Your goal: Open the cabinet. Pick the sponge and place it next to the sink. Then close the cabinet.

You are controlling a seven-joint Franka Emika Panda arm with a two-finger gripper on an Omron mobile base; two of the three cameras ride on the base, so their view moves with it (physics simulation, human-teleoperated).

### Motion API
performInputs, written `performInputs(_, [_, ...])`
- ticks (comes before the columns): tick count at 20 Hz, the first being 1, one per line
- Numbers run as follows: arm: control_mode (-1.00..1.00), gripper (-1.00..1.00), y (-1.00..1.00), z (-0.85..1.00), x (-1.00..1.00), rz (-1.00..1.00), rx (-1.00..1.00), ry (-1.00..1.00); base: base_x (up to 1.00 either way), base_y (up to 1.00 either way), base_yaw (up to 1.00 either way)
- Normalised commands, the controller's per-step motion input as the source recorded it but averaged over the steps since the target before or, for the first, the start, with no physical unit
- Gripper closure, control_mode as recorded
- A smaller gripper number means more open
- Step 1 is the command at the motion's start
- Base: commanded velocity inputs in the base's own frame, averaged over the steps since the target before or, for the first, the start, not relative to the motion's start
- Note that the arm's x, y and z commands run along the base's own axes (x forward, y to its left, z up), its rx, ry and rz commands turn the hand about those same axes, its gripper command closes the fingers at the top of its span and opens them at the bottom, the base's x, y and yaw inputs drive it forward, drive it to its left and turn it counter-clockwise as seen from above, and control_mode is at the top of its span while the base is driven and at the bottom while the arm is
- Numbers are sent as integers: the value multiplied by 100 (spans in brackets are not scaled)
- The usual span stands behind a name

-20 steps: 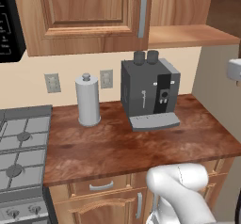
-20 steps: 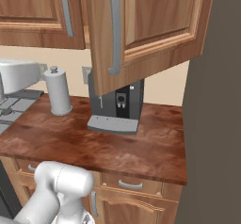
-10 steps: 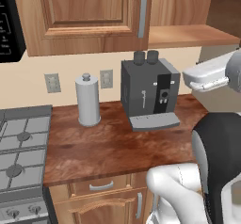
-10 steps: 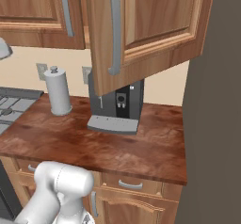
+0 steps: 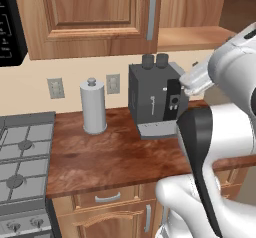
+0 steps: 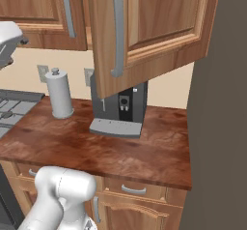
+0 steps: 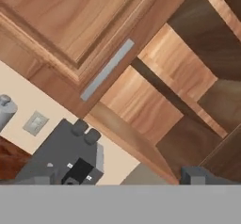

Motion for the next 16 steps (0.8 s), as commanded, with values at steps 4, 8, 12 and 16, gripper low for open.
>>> performInputs(4, [-100,-100,-4,1,2,-1,-26,12,0,0,0])
performInputs(8, [-100,-100,-4,15,0,-8,-26,23,0,0,0])
performInputs(12, [-100,-100,-4,24,0,-13,-23,26,0,0,0])
performInputs(16, [-100,-100,0,10,0,-16,-17,20,0,0,0])
